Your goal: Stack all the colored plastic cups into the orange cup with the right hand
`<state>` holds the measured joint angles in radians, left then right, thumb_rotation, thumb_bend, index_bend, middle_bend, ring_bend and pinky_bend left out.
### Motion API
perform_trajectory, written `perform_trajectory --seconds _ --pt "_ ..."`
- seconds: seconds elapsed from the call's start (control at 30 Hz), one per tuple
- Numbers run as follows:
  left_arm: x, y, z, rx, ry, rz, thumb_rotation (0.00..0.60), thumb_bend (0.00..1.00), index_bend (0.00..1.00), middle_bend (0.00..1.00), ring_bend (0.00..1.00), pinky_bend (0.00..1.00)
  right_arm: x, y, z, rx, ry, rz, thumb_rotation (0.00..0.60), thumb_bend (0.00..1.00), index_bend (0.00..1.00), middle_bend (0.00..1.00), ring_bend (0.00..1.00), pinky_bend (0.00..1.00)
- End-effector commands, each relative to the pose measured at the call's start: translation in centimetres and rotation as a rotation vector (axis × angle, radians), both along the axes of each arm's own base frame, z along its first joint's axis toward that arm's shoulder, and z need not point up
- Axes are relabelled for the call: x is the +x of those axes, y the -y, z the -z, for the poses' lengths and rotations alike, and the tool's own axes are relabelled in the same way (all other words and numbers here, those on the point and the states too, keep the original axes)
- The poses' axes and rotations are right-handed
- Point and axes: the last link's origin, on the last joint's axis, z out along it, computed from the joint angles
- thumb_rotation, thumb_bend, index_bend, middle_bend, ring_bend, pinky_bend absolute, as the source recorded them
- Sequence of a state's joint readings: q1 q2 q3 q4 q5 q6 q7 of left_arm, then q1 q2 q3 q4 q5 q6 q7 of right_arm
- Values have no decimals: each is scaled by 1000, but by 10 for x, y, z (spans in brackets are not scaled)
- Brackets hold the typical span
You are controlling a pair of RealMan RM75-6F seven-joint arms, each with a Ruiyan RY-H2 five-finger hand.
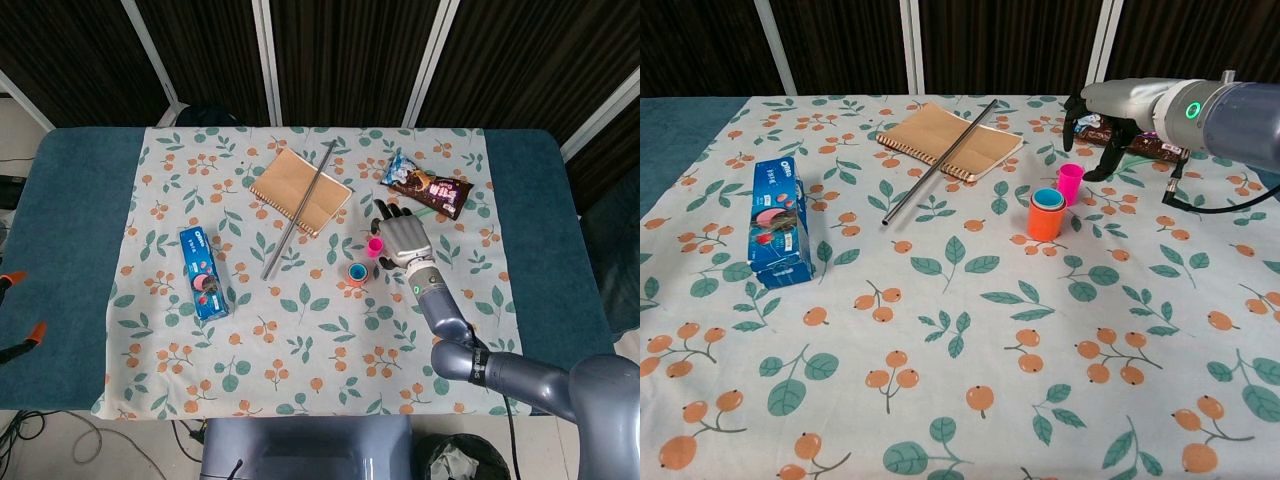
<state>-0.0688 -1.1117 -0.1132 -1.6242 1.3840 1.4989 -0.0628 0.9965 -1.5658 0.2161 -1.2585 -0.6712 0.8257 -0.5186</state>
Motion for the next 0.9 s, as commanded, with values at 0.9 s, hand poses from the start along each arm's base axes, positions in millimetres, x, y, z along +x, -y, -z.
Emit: perform_trajectory --seconds 0.9 --pt "-1 -1 1 -1 -9 -10 600 243 221 11 0 0 -1 15 21 1 15 10 600 347 435 0 109 204"
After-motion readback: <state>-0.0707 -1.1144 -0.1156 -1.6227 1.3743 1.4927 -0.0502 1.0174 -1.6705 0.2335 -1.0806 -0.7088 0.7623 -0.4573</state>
